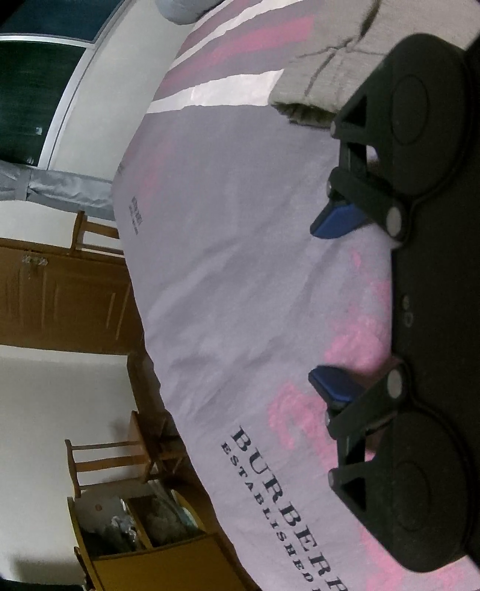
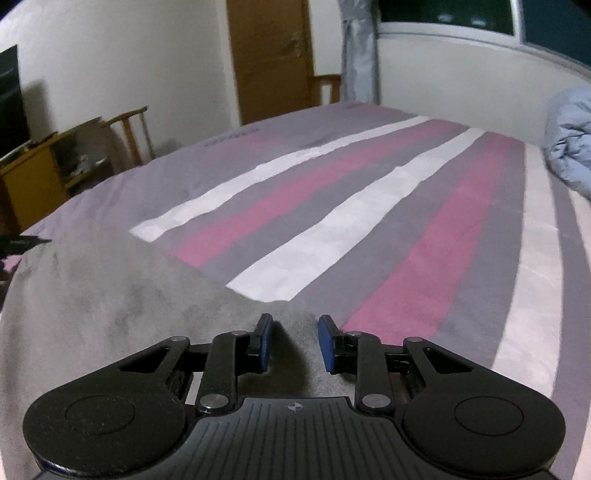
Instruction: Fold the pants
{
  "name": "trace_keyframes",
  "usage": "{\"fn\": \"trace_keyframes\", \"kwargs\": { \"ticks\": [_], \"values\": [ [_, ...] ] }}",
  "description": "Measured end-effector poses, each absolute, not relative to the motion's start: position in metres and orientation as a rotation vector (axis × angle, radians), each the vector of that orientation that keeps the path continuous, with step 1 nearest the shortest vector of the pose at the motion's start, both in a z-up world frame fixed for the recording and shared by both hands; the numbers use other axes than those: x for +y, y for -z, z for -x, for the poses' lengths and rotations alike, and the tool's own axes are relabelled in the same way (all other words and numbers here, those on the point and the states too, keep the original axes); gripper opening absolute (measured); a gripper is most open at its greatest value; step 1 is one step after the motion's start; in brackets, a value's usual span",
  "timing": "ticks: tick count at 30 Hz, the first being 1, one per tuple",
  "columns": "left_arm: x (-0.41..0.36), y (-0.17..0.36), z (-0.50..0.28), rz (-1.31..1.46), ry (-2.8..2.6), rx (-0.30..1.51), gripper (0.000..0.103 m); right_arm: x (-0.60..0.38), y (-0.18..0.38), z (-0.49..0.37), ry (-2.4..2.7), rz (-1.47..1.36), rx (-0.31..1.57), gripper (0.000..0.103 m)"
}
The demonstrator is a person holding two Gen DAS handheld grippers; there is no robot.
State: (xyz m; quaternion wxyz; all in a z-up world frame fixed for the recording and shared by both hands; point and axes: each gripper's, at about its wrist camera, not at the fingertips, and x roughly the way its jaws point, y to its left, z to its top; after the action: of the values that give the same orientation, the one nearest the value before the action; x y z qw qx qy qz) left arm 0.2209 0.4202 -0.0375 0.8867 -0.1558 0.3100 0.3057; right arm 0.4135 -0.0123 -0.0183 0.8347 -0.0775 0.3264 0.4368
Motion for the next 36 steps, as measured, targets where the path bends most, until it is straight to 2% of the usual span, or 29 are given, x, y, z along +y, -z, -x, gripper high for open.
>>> {"fn": "trace_keyframes", "kwargs": {
  "ticks": [1,7,12,14,15,16,18,21,29,30,32,34,36],
  "values": [
    [0.422,0.038,-0.221,0.322,-0.632,0.647,0.072,-0.012,0.018,-0.414,-0.947,0.167,0.7,0.004],
    [0.421,0.043,-0.222,0.302,-0.623,0.643,0.074,0.0,0.018,-0.407,-0.94,0.27,0.661,0.001],
    [0.424,0.045,-0.219,0.307,-0.608,0.637,0.075,-0.005,0.015,-0.408,-0.908,0.237,0.623,0.002],
    [0.425,0.045,-0.218,0.308,-0.601,0.637,0.075,-0.011,0.016,-0.414,-0.907,0.226,0.641,0.019],
    [0.425,0.045,-0.218,0.31,-0.6,0.635,0.075,-0.014,0.017,-0.416,-0.903,0.223,0.642,0.043],
    [0.426,0.045,-0.217,0.312,-0.599,0.632,0.075,-0.018,0.017,-0.418,-0.886,0.219,0.631,0.063],
    [0.426,0.044,-0.215,0.318,-0.603,0.627,0.075,-0.025,0.018,-0.424,-0.909,0.18,0.643,0.063],
    [0.421,0.042,-0.21,0.312,-0.598,0.621,0.074,-0.025,0.019,-0.427,-0.968,0.153,0.701,0.004],
    [0.421,0.043,-0.201,0.347,-0.596,0.609,0.075,-0.016,0.024,-0.434,-0.961,0.173,0.725,0.004],
    [0.421,0.043,-0.201,0.348,-0.596,0.609,0.075,-0.017,0.023,-0.436,-0.959,0.172,0.722,0.005],
    [0.421,0.044,-0.201,0.348,-0.597,0.609,0.075,-0.02,0.022,-0.439,-0.951,0.147,0.716,0.019],
    [0.421,0.045,-0.201,0.347,-0.598,0.609,0.075,-0.025,0.02,-0.441,-0.95,0.119,0.704,0.04],
    [0.421,0.046,-0.201,0.349,-0.597,0.607,0.075,-0.029,0.02,-0.443,-0.971,0.08,0.711,0.043]
  ]
}}
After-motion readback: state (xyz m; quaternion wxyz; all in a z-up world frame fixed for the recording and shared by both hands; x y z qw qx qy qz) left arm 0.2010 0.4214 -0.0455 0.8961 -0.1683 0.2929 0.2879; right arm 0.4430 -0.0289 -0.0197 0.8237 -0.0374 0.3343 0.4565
